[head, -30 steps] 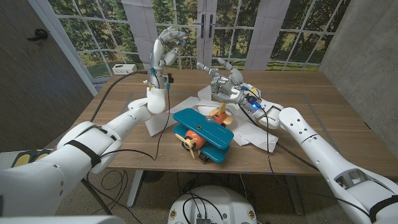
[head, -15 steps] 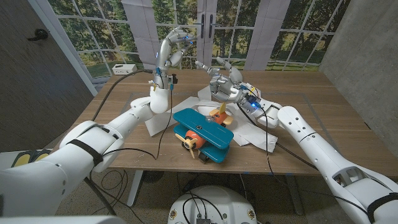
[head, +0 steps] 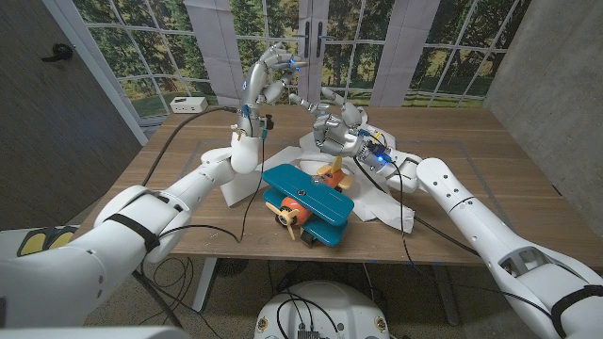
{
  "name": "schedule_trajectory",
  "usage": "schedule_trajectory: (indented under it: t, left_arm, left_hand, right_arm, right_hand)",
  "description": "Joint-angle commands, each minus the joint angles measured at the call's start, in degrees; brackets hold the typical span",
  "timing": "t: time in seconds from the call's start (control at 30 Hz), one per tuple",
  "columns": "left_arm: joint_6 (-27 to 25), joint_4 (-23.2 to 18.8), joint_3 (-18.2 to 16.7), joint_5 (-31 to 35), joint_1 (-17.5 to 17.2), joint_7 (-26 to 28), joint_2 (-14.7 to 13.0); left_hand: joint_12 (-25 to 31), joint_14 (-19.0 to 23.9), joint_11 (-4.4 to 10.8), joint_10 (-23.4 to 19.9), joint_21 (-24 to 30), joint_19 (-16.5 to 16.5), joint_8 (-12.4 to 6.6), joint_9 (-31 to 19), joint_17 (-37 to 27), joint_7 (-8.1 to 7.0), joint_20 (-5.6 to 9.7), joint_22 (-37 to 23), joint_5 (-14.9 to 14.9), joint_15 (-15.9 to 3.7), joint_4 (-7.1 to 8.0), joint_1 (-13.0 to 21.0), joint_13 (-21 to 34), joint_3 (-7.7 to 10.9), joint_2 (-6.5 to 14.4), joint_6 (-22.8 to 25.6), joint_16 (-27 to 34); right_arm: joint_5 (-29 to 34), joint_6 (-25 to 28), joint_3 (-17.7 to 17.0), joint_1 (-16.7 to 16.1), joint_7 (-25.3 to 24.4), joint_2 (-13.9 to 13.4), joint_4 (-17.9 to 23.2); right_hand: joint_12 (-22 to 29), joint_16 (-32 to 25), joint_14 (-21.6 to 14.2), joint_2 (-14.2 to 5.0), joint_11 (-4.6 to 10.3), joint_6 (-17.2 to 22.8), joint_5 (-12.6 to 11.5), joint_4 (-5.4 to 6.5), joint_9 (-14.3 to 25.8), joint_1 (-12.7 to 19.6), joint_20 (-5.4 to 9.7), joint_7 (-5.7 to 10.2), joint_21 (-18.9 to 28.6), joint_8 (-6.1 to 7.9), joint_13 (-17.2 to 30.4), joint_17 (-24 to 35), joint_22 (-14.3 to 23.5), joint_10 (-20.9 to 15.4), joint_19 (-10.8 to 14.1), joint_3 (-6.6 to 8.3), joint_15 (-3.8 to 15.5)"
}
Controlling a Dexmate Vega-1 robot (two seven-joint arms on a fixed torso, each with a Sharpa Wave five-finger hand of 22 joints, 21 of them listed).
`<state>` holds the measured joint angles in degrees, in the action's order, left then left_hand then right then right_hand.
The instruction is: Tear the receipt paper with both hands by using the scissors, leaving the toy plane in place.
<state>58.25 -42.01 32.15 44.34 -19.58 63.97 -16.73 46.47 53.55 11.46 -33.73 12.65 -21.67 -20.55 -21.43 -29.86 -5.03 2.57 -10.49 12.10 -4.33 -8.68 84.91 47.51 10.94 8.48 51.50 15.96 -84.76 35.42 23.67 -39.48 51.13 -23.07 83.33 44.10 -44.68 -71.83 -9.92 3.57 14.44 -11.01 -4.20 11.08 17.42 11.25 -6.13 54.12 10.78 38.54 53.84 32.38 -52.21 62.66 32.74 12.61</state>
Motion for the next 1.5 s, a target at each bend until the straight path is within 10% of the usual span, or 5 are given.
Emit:
schedule_trajectory:
  t: [0.03, 1.5]
  left_arm:
    - [0.62, -1.31, -2.92, 4.24, -1.36, 0.03, 0.97]
    - [2.55, 0.16, -11.99, 14.7, -2.66, 0.03, 4.92]
  left_hand:
    - [-0.5, 3.95, 0.15, -0.91, -0.1, 0.13, 1.65, -0.11, 0.03, -0.61, 0.76, -0.05, 0.11, -9.52, 0.1, -0.07, -1.38, 0.11, 0.22, -2.92, 0.15]
    - [-1.13, 4.13, 0.19, -1.13, -0.28, 0.25, 2.24, -0.3, 0.24, -0.74, 2.62, 0.03, -0.03, -9.52, 0.09, -0.15, -3.84, -0.1, 0.13, -2.24, -0.39]
  right_arm:
    - [-0.21, 1.5, 0.39, 0.88, -0.02, 1.18, -1.67]
    - [-3.17, -0.21, -2.54, 0.83, -3.51, 5.47, -2.61]
  right_hand:
    - [0.56, 0.38, -0.52, -0.04, 0.09, 0.21, 0.3, 0.82, 0.1, -0.44, 1.26, 0.31, 0.41, -0.15, 0.01, 0.08, -0.18, -0.33, 0.06, 0.42, 0.04]
    - [3.44, 1.01, -3.11, 0.79, 0.65, -1.33, 0.22, 2.18, 0.03, -1.69, 1.23, 2.33, 3.44, 0.12, 0.45, 6.82, 0.24, -2.02, -0.09, 4.42, 0.03]
